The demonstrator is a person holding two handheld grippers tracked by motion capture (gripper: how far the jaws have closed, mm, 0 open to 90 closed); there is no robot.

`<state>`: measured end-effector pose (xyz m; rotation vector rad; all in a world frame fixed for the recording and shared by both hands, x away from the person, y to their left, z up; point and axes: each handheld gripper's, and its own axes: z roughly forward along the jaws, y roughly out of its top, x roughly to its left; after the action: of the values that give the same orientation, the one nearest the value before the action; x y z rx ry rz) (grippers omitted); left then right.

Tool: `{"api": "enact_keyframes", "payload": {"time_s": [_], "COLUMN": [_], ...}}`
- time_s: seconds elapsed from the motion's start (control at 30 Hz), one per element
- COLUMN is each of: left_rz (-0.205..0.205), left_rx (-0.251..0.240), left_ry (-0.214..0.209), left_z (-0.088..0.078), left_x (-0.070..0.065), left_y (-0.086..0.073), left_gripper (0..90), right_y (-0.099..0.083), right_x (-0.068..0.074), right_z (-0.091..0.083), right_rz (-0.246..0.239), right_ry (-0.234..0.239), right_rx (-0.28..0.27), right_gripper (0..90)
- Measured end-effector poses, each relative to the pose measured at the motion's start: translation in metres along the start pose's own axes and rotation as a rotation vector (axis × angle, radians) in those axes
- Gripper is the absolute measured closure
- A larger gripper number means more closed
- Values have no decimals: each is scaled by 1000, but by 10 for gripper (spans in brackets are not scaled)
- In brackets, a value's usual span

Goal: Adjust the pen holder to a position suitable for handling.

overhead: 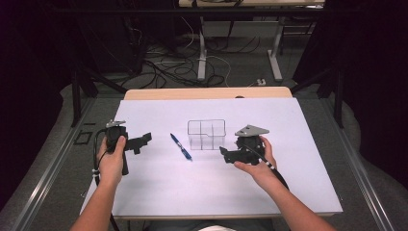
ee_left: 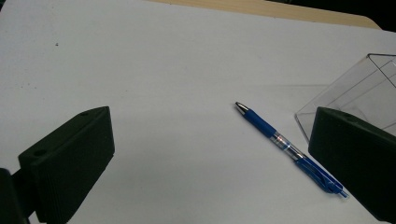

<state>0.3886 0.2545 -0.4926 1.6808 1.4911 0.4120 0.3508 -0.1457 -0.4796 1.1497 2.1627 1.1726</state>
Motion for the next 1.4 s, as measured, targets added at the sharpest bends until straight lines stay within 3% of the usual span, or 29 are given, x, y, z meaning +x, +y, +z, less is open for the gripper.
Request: {"api": "enact_keyframes", "payload": {"time_s": [0.13,0.27,0.53,0.67,0.8,0.93,1.13,1.23,1.27,1.3,1.4], "left_rz": [-1,2,-1,-8,-3,-4,-10,-13,-13,-11,-12], "left_rx": [2,-1,-9,-13,-12,-12,-9,-13,-8,-9,-10], "left_ry": [5,3,-5,-8,-12,-13,-14,-16,-18,-20,-20], "left_z": [-1,-1,-2,-3,-3,-3,-3,-3,-3,-3,-3], "left_x": [3,2,3,2,4,4,5,5,5,5,5], "left_y": [-2,-2,-2,-1,-2,-2,-2,-2,-2,-2,-2], "left_gripper": [6,6,6,6,6,6,6,6,6,6,6], "right_y": [5,9,12,12,9,6,0,-3,-4,-4,-6], "right_x": [13,24,44,51,58,62,67,70,71,70,71], "right_z": [9,18,33,42,50,60,73,80,83,83,88], "right_rz": [-36,-41,-68,-80,-87,-93,-62,-54,-52,-64,-58], "right_ry": [43,84,117,129,156,162,174,168,168,160,153], "right_rx": [13,32,18,27,59,72,104,124,108,140,136], "right_gripper": [221,292,374,379,457,502,548,552,554,557,557]}}
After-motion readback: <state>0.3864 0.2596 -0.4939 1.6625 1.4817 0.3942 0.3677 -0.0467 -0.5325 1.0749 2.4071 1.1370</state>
